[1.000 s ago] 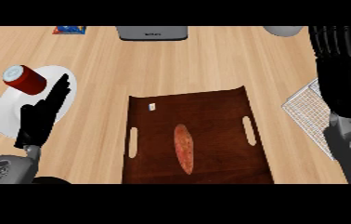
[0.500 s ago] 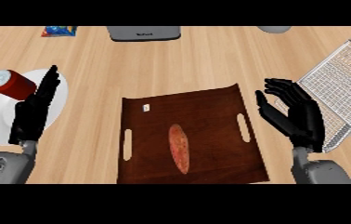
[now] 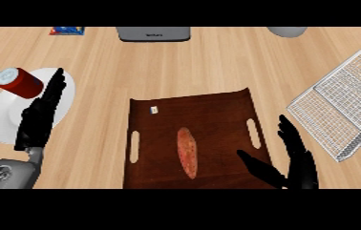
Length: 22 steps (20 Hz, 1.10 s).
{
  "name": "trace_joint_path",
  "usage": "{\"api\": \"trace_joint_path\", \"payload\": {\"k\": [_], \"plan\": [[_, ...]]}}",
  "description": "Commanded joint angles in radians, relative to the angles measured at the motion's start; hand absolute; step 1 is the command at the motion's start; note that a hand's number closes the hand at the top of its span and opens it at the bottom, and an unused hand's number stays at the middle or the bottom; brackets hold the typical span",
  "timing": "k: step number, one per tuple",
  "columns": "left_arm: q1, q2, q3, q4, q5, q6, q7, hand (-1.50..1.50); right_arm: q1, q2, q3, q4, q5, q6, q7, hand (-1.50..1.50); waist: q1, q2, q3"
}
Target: Pick the sweet potato from the tray and place it in the tiered basket
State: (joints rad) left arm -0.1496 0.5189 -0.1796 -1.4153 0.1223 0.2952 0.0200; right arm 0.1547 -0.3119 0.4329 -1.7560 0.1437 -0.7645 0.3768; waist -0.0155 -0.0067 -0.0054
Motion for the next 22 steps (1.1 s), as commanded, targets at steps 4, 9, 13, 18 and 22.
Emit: {"api": "trace_joint_path", "payload": {"k": [4,9,13,18,22], "plan": [[-0.054,-0.025,-0.025,-0.009,-0.033,0.018,0.033,0.0,-0.093,-0.21,0.138,-0.134,0.134,0.254,0.422,-1.5,0.025,0.007,-0.003],[-0.05,-0.026,-0.012,0.033,-0.034,0.0,-0.013,0.0,-0.316,-0.235,0.133,-0.234,0.145,0.44,0.804,-1.5,0.043,0.01,-0.003],[-0.083,-0.044,-0.017,0.015,-0.05,0.02,0.05,0.0,-0.472,-0.092,0.18,-0.192,0.209,0.478,1.042,-1.5,0.033,0.005,0.001],[-0.058,-0.055,-0.021,0.029,-0.057,0.01,0.032,0.0,-0.572,0.025,0.157,-0.041,0.166,0.537,1.107,-1.5,0.035,0.009,0.002],[-0.027,-0.057,-0.011,0.001,-0.053,0.01,0.026,0.0,-0.543,0.044,0.153,-0.009,0.142,0.587,1.11,-1.5,0.024,0.002,0.003]]}}
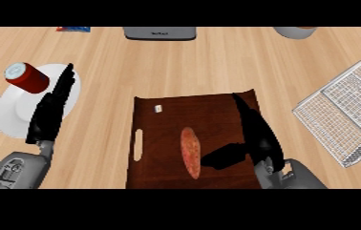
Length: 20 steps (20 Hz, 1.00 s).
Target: Pick the sweet potato from the tray and place it in the tiered basket
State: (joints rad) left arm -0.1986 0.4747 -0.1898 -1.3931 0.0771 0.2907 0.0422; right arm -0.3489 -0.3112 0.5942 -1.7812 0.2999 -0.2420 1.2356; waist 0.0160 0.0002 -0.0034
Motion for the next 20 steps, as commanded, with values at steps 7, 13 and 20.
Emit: {"api": "trace_joint_path", "payload": {"k": [7,13,20], "plan": [[-0.002,-0.017,0.02,0.0,-0.023,0.015,0.012,0.0,-0.06,0.143,0.03,0.146,0.025,0.079,0.252,-1.5,-0.016,-0.003,0.001],[0.039,-0.024,0.019,-0.007,-0.032,-0.004,-0.018,0.0,-0.05,0.21,0.067,0.171,0.113,0.083,0.252,-1.5,-0.019,-0.004,0.001],[0.04,0.021,0.06,-0.036,-0.008,-0.049,0.013,0.0,-0.054,0.244,0.067,0.24,0.2,0.158,0.252,-1.5,-0.017,-0.005,0.001]]}}
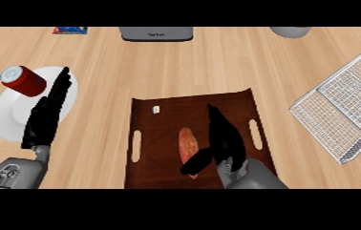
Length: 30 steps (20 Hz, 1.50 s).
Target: Pick the sweet potato from the tray and place it in the tiered basket
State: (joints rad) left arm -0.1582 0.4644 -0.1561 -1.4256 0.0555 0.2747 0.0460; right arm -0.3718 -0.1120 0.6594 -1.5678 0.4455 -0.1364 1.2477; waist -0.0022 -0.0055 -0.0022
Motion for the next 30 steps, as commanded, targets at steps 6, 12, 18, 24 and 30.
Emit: {"api": "trace_joint_path", "payload": {"k": [6,12,18,24,30], "plan": [[0.004,0.008,0.035,0.004,0.01,-0.033,-0.003,0.0,-0.02,0.102,-0.025,0.033,0.125,0.116,0.24,-1.5,-0.003,0.001,0.0],[0.027,-0.004,0.026,-0.031,-0.009,-0.032,0.003,0.0,0.021,0.111,-0.005,0.047,0.13,0.078,0.24,-1.5,0.006,0.0,0.001],[0.001,-0.021,0.036,-0.012,-0.014,-0.033,0.023,0.0,0.063,0.111,-0.014,0.041,0.124,0.092,0.239,-1.5,-0.003,0.001,0.001],[0.003,-0.015,0.033,-0.059,-0.045,-0.036,0.06,0.0,0.057,0.111,-0.016,0.091,0.12,0.071,0.191,-1.5,0.006,0.003,0.002],[-0.012,-0.03,0.055,-0.007,-0.038,-0.061,0.028,0.0,-0.049,0.111,-0.018,0.239,0.021,-0.007,0.151,-1.5,0.019,0.007,0.002]]}}
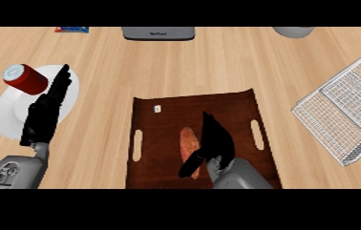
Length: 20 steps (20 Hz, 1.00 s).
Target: Pick the sweet potato from the tray and place it in the tiered basket
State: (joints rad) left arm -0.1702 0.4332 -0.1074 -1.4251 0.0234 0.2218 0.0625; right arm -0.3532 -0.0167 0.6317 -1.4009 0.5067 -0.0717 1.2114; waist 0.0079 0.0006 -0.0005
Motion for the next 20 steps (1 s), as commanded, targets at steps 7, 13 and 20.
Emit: {"api": "trace_joint_path", "payload": {"k": [7,13,20], "plan": [[0.05,-0.044,-0.014,-0.044,-0.043,0.017,-0.012,0.0,-0.047,0.016,0.07,0.139,-0.13,-0.159,0.123,-1.5,0.012,0.001,0.001],[0.036,-0.018,0.022,-0.037,-0.031,-0.027,-0.011,0.0,-0.144,0.015,0.137,0.215,-0.141,0.01,0.039,1.5,0.011,0.0,0.001],[-0.003,-0.038,0.043,-0.023,-0.046,-0.026,0.027,0.0,-0.127,0.015,0.119,0.138,-0.204,-0.152,0.083,1.5,0.005,0.0,0.001]]}}
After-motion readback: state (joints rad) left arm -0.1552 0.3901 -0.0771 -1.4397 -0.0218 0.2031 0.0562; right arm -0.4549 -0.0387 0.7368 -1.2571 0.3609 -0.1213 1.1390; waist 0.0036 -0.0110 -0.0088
